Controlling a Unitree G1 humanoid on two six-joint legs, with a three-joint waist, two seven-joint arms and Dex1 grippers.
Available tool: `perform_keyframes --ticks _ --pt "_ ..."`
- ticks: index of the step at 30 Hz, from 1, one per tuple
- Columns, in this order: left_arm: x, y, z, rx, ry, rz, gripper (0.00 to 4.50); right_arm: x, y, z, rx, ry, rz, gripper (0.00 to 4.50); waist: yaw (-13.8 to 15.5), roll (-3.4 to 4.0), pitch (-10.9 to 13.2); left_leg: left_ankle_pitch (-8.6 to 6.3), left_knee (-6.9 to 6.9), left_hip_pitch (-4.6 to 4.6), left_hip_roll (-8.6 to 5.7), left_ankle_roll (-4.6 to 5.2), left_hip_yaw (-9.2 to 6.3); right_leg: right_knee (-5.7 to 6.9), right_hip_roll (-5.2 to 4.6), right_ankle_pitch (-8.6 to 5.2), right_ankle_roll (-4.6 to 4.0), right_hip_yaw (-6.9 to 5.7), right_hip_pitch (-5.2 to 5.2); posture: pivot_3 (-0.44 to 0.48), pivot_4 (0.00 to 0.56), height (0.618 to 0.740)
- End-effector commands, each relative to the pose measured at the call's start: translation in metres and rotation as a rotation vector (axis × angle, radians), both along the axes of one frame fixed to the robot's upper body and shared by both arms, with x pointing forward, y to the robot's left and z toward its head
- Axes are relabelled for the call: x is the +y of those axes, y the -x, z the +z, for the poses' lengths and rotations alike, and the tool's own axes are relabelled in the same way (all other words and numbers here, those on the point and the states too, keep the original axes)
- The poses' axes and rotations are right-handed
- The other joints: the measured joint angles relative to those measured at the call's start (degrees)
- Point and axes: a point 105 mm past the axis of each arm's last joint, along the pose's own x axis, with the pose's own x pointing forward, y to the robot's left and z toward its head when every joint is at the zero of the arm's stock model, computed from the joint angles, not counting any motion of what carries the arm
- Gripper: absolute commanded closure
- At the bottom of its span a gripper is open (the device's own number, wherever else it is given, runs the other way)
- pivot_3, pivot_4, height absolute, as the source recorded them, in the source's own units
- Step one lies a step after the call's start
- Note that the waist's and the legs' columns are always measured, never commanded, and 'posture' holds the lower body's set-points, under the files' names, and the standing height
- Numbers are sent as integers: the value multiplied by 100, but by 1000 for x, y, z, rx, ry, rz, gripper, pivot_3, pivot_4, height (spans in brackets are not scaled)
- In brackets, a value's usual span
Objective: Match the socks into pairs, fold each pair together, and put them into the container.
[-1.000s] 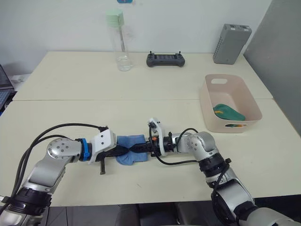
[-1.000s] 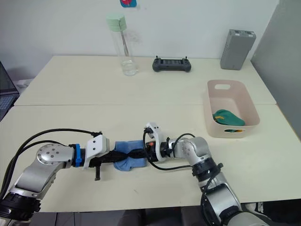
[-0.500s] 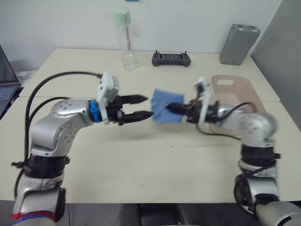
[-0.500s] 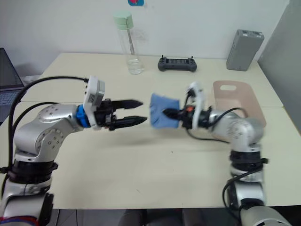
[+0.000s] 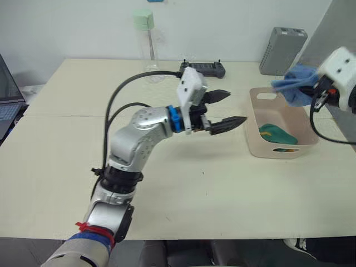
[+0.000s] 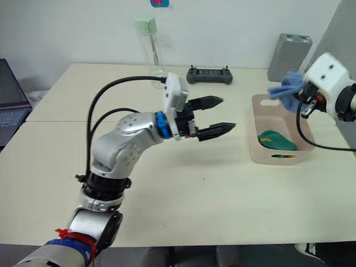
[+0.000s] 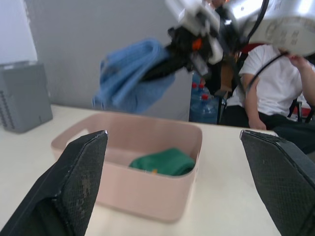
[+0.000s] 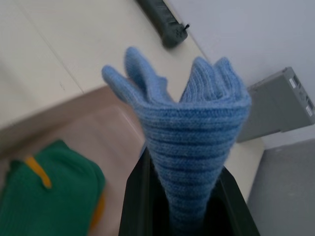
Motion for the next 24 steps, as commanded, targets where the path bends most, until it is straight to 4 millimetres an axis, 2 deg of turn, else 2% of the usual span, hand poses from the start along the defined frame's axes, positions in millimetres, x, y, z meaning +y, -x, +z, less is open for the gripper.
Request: perform_keyframes --ticks 1,4,8,14,19,22,24 --pt "-10 5 11 -50 29 -8 9 -7 -4 -9 -33 211 58 4500 -2 0 0 0 4 0 -1 0 0 0 -1 1 1 0 1 0 150 740" --pt "-10 6 9 -46 29 -11 9 -6 -9 -16 -27 220 85 4500 -6 9 4 1 6 0 -3 -1 0 3 -2 5 -1 3 2 0 150 740" --pt "-5 16 -6 -26 -35 -39 9 -3 -12 -33 -18 298 132 4500 -5 13 4 1 6 0 -3 -1 -3 5 -2 10 -9 1 4 0 150 740" --pt "7 17 -16 -6 -62 -14 9 -5 -5 -65 84 339 183 4500 65 13 4 1 8 0 -13 -1 -10 6 -12 15 -17 -3 10 0 150 740" --pt "18 15 -25 -3 -102 8 9 -5 3 -74 155 378 224 4500 73 14 5 1 16 0 -33 -1 -14 6 -30 14 -10 -4 19 0 150 740" --pt "18 12 -22 -11 -95 14 9 -5 7 -78 198 386 244 4500 69 14 5 1 31 0 -33 -1 -16 7 -30 16 -4 -7 26 0 150 740" --pt "17 11 -20 -18 -91 14 0 -6 9 -78 214 389 251 3818 67 14 5 1 42 0 -34 -1 -19 7 -30 17 2 -8 31 0 150 740"
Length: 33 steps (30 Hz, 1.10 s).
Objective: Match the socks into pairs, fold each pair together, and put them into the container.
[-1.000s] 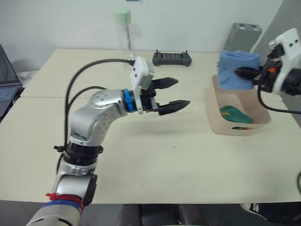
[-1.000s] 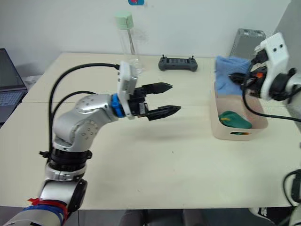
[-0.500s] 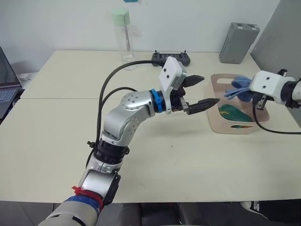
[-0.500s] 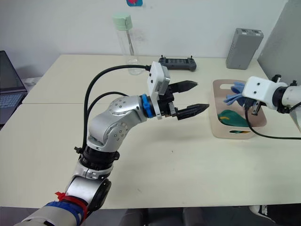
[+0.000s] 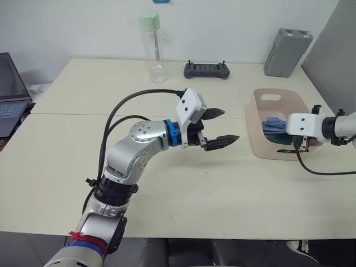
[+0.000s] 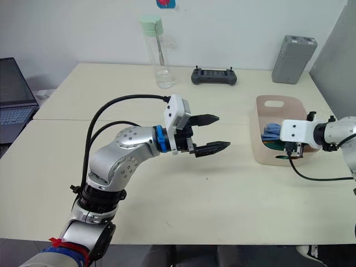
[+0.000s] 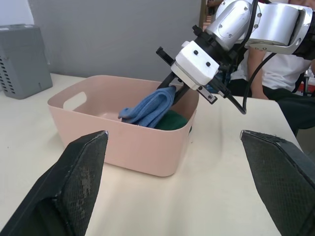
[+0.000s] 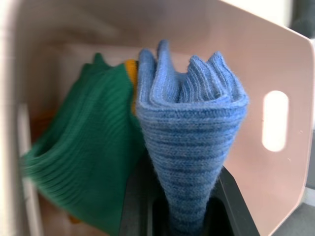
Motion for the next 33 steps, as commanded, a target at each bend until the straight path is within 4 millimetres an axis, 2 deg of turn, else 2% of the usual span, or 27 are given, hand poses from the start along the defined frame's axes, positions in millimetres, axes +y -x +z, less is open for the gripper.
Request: perform_keyframes --ticks 1,8,11,14,19,23,29,33 --pt "-2 1 16 -64 32 -12 0 -2 5 15 -9 34 28 3539 -2 0 0 0 4 0 -1 0 0 0 0 0 3 0 1 0 150 740" --pt "0 -2 14 -76 25 -10 0 -1 19 41 68 37 54 1130 -8 14 8 0 20 1 -3 0 -2 0 -2 5 14 0 11 0 150 740" --pt "1 -1 15 -81 23 -21 0 -7 34 63 145 49 35 38 -7 18 11 0 19 1 -3 1 -4 -1 -2 5 13 -1 13 0 150 740" --pt "-1 0 19 -84 33 -36 0 -12 40 83 165 60 11 11 -8 30 18 0 20 0 -5 1 -2 -1 -5 5 13 0 13 0 150 740" --pt "-12 1 26 -102 54 -61 0 -12 8 104 -22 25 -18 11 -47 29 18 0 25 6 -6 1 -1 -2 -5 6 24 2 17 0 150 740" --pt "-24 4 33 -124 59 -98 0 -7 -7 93 -32 -10 -1 943 -37 29 18 1 29 8 -9 1 -2 -2 -5 11 32 4 20 0 150 740" --pt "-29 3 36 -133 58 -99 0 -8 -20 65 19 -10 4 3182 -21 31 19 1 23 7 -11 2 -1 -2 -8 16 22 5 19 0 150 740" --pt "-28 3 35 -133 53 -92 0 -11 -21 30 116 -30 -10 4475 -24 31 19 0 22 7 -11 2 -1 -2 -8 16 21 5 20 0 150 740"
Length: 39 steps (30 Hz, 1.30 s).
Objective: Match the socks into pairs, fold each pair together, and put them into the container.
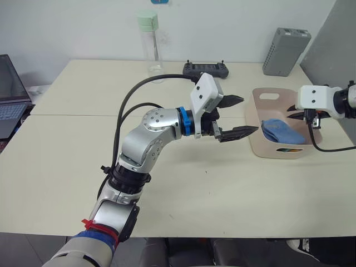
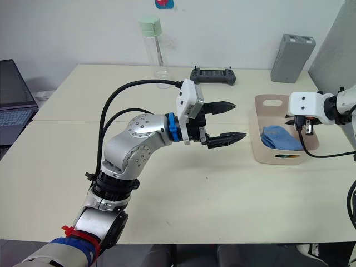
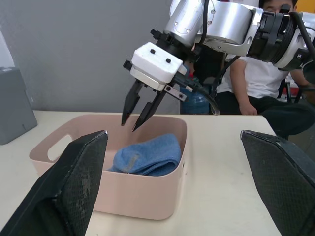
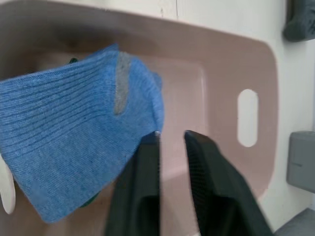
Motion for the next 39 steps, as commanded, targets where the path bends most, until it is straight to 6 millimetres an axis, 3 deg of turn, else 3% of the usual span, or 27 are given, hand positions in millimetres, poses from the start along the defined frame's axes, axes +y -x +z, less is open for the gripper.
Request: perform_keyframes --ticks 1,8,13,19,23,26,31,36,37,39 --pt "-1 5 11 -47 15 -6 0 -5 1 -20 50 4 -9 4475 4 0 0 0 1 0 0 0 -2 0 0 0 0 -2 2 0 150 740" --pt "-4 7 11 -57 6 -13 0 -5 -1 -65 173 -30 -49 4475 -8 0 0 1 5 1 -2 0 -1 2 -2 2 3 -1 5 0 150 740" --pt "-1 5 8 -55 0 -4 0 -9 -3 -66 157 -25 -64 4475 -6 0 0 1 10 16 -2 0 -4 -1 -2 4 7 -4 27 0 150 740" --pt "4 2 5 -52 -8 10 0 -11 -9 -27 52 -55 -65 4475 -23 1 0 3 17 21 -3 2 -2 -2 -2 7 23 1 32 0 150 740" --pt "13 0 3 -54 -13 30 0 -4 -13 15 -66 -109 -52 4475 -45 2 1 3 13 20 -3 3 -2 -2 -2 9 17 1 29 0 150 740" --pt "27 -9 3 -59 -11 88 0 13 -17 45 -180 -206 -24 3916 -62 2 1 3 7 20 -2 3 -3 -2 -2 7 14 -1 27 0 150 740" --pt "61 -29 -2 -66 9 265 0 72 -13 63 -248 -543 66 2135 -123 2 1 3 3 20 -1 3 -7 0 -2 6 11 -4 29 0 150 740" --pt "94 -40 -16 -44 26 443 0 125 3 49 -242 -834 74 283 -113 2 1 3 7 10 -1 3 -19 6 -2 6 10 -13 25 0 150 740" --pt "103 -41 -21 -32 36 492 0 136 7 41 -234 -880 66 19 -104 2 0 3 6 8 -1 3 -19 6 -2 6 10 -12 23 0 150 740" --pt "120 -41 -32 -8 55 585 0 153 12 24 -229 -954 35 19 -87 2 0 3 6 2 -1 3 -22 4 -2 6 10 -14 19 0 150 740"
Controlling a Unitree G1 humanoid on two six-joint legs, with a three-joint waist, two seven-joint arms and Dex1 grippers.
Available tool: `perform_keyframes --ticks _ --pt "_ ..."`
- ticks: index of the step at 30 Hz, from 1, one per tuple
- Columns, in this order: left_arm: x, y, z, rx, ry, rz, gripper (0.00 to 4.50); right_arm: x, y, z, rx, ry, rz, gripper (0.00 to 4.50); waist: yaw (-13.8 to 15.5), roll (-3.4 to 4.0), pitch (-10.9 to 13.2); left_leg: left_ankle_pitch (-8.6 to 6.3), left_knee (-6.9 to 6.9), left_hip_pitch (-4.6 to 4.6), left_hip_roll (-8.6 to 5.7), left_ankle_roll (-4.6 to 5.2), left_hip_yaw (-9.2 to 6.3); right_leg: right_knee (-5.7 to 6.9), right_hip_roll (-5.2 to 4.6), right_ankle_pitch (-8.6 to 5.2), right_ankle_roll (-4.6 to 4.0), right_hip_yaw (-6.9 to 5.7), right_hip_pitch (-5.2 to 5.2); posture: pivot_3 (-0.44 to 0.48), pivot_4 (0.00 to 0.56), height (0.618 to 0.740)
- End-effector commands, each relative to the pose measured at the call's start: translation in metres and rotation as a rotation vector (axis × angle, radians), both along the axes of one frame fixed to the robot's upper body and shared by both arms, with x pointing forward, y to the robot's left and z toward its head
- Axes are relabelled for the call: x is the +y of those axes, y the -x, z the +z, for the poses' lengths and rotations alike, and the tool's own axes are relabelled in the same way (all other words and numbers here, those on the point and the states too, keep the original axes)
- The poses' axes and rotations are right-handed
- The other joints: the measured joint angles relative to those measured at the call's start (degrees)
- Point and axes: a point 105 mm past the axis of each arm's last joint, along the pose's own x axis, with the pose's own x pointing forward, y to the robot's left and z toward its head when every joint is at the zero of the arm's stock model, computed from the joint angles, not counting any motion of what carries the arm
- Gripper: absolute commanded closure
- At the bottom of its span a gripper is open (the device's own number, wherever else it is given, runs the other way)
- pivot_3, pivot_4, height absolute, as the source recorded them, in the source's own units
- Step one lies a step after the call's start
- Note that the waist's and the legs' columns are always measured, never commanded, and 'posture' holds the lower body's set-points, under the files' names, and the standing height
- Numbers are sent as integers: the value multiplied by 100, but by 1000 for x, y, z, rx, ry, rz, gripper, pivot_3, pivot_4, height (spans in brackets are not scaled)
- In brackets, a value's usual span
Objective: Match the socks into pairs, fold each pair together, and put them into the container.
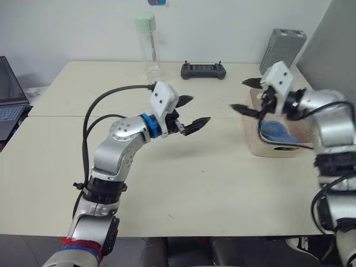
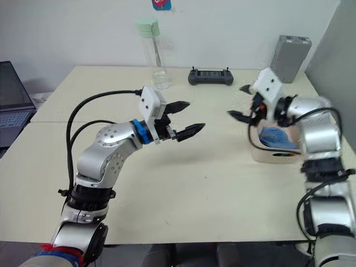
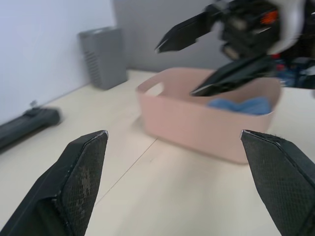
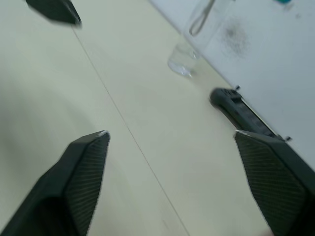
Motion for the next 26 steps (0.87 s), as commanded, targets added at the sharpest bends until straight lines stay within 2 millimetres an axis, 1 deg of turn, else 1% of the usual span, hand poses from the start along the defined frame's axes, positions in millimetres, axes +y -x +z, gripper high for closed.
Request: perform_keyframes --ticks 1,3,5,7,9,11,13,15,17,21,23,26 --pt "25 3 3 -52 42 137 0 16 12 0 -46 -137 -61 19 17 -1 -1 0 0 -1 0 0 1 1 0 0 0 1 -2 0 150 740" --pt "36 6 -9 -37 47 200 0 25 16 -16 -15 -205 -98 19 44 -2 -1 0 -3 -5 0 0 0 0 0 0 0 0 -8 0 150 740" --pt "50 9 -25 -23 34 280 0 35 24 -39 23 -223 -118 19 92 -2 -1 0 -3 -8 0 0 3 2 0 0 0 2 -13 0 150 740" --pt "66 13 -43 9 43 370 0 40 34 -66 96 -279 -154 19 111 -5 -4 0 -2 -7 0 0 6 2 0 0 0 4 -13 0 150 740" --pt "76 20 -57 32 49 419 0 39 39 -85 131 -290 -196 19 112 -8 -6 0 -4 -6 2 -1 6 -1 0 -1 -1 4 -12 0 150 740" --pt "82 25 -66 45 52 447 0 35 43 -97 135 -271 -228 19 117 -8 -6 0 -2 -9 1 0 11 -3 -2 -1 -1 7 -16 0 150 740" --pt "87 31 -77 63 33 479 0 27 44 -110 150 -278 -288 19 116 -11 -8 0 0 -8 0 -1 14 -3 -3 -2 6 8 -16 0 150 740" --pt "96 39 -100 121 6 521 0 17 52 -128 173 -255 -327 19 112 -22 -18 0 -1 0 1 -1 12 -3 -3 -5 15 9 -14 0 150 740" --pt "102 46 -111 138 -15 544 0 12 58 -135 189 -260 -346 19 107 -23 -19 0 -2 4 2 -1 12 -2 -2 -22 -10 10 -13 0 150 740" --pt "108 48 -116 145 -12 584 0 15 66 -139 211 -289 -332 19 106 -24 -19 0 -2 2 2 -1 13 -2 -2 -30 -21 13 -18 0 150 740" --pt "107 46 -117 150 -5 589 0 17 68 -141 217 -291 -330 19 106 -26 -21 0 -2 2 1 -1 13 -2 -2 -29 -21 14 -18 0 150 740" --pt "99 47 -117 148 -5 571 0 18 67 -143 223 -297 -337 19 106 -33 -24 0 -2 2 1 -2 14 -3 -3 -29 -21 14 -18 0 150 740"
